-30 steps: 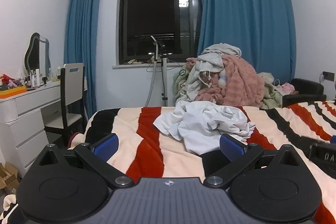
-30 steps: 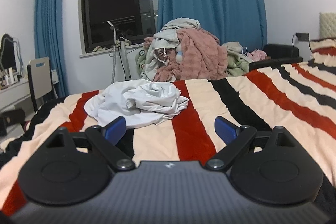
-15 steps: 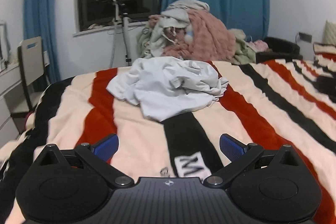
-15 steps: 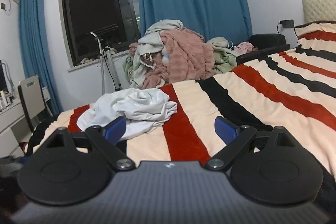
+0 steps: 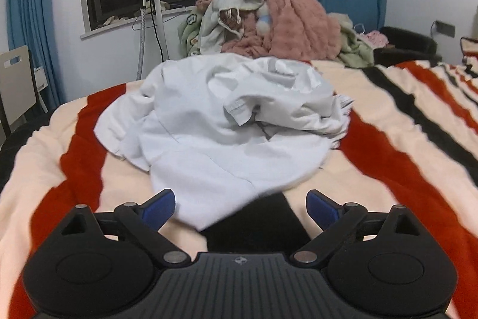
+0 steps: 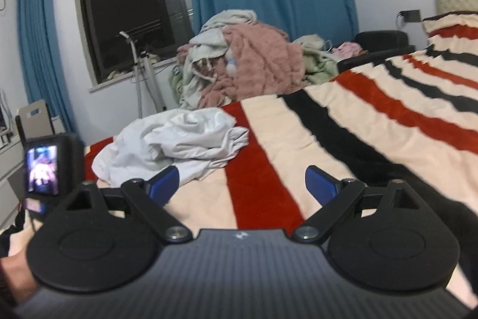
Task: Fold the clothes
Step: 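Grasp the white T-shirt edge with the left gripper and lift it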
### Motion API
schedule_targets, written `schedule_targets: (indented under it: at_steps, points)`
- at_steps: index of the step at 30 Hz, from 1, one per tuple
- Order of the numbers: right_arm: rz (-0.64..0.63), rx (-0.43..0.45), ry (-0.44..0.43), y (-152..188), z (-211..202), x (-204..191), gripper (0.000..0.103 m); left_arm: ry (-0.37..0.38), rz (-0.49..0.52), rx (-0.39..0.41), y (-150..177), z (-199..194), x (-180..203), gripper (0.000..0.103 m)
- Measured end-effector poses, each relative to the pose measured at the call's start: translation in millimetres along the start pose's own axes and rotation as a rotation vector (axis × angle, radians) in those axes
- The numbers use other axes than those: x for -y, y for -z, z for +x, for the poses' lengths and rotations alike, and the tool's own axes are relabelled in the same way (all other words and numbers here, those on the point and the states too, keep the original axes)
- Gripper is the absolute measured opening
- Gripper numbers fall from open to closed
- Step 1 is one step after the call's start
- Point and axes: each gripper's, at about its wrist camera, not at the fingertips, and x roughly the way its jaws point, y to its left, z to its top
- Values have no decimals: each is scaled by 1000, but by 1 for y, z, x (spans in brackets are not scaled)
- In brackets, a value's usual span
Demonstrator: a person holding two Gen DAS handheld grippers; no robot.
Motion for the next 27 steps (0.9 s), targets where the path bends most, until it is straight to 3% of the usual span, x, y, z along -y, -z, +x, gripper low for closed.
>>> schedule_targets:
  at_steps: [2, 4, 5, 7, 8, 12, 17, 25, 27]
  points:
    - [6, -17, -26, 4, 16, -3, 93, -19, 7, -4, 0, 17, -2, 83]
    - [10, -29, -51, 8, 29, -5, 93, -21, -11, 0, -1, 26, -8, 58]
    - [8, -29, -60, 9, 34, -6, 93, -13, -28, 6, -2, 28, -13, 52]
    - [-3, -12, -53, 12, 41, -8, 93, 13, -54, 27, -5, 24, -23, 16]
    - [-9, 1, -40, 13, 45, -8, 93, 29, -65, 46, -7, 19, -27, 13]
    - [-9, 27, 5, 16, 50, -5, 93, 79, -128, 139, -14, -18, -47, 7]
    - [-29, 61, 36, 16, 45, -3, 93, 87, -193, 247, -16, -97, -76, 6]
    - [-97, 117, -4, 8, 9, -16, 93, 116, -288, 412, 0, -248, -127, 5]
    - [-103, 90, -31, 10, -4, -24, 93, 116, -299, 462, 9, -281, -137, 5]
